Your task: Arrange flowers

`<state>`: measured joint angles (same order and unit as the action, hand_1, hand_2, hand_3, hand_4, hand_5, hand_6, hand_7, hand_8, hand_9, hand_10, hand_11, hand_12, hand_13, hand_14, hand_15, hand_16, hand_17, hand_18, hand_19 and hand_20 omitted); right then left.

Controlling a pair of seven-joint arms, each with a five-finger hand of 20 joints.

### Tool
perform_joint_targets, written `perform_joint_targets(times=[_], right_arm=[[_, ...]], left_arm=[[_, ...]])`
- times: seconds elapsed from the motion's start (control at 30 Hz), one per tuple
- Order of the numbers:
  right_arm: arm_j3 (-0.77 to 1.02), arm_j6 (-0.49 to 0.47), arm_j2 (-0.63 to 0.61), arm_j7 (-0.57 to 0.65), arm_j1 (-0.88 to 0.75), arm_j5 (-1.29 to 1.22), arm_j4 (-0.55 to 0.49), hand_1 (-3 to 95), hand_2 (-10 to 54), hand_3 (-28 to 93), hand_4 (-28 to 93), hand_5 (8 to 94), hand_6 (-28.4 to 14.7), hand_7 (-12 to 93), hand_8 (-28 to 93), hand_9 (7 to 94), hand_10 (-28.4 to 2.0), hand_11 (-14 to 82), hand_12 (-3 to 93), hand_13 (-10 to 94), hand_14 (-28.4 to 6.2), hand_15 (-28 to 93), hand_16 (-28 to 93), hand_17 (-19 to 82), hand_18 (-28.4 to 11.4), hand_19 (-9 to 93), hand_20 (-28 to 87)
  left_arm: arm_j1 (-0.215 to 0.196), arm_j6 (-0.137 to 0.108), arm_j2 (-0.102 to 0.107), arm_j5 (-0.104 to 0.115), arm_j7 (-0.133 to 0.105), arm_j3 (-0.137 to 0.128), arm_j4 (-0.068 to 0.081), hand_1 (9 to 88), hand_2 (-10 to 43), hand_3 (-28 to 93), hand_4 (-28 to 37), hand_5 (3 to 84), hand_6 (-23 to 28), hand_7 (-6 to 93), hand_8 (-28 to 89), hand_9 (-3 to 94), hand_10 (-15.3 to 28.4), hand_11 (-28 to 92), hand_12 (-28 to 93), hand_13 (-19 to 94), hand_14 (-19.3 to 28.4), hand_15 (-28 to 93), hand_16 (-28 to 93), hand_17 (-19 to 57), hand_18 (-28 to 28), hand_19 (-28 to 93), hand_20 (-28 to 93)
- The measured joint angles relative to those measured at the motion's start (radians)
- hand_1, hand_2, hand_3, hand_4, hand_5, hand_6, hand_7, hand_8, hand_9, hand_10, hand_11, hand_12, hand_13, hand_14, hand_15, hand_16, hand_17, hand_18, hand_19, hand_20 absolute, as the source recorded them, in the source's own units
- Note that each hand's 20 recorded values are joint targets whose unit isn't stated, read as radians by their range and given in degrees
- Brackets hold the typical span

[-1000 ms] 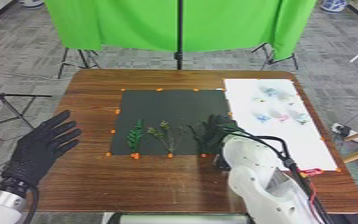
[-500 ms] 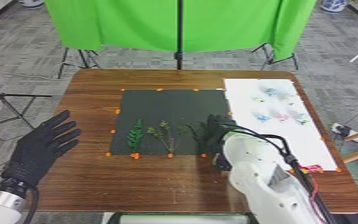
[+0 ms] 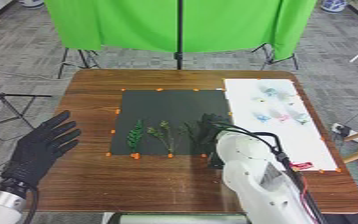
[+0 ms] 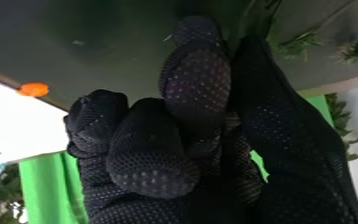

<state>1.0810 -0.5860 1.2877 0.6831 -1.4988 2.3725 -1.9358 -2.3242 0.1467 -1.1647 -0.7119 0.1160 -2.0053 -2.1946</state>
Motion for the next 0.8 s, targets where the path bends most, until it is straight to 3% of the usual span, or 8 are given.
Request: perform_joint_targets(times=[0.2,0.8], right_arm=[[-0.005,-0.041,-0.026,-0.013,0.001,0.043,-0.03,-1.7,6.5,61,-28,77.2,-4.7,19,-12,93.7,-9.9,43.9,28.0,89,-3.9,73,33,43,-24.6,93,37],[0.019,-0.068,-0.041,-0.004,0.017,0.015,-0.048,-2.0,6.7,60,-28,76.0,-5.3,16,-11,93.7,-10.2,41.7,27.9,89,-4.0,72,33,43,-24.6,93,36]], left_arm=[[0.0,0.0,-0.003,0.0,0.0,0.0,0.0,23.7,-2.1,70,-28.3,26.6,2.0,20.7,-12,22.9,10.8,23,16,17,13.3,34,-1,-11.7,18.9,40,8],[-0.002,0.0,-0.006,-0.001,0.0,-0.003,-0.001,23.7,-2.2,70,-28.3,26.6,2.0,20.6,-12,22.9,10.8,23,16,17,13.4,34,-1,-11.7,18.9,40,8]])
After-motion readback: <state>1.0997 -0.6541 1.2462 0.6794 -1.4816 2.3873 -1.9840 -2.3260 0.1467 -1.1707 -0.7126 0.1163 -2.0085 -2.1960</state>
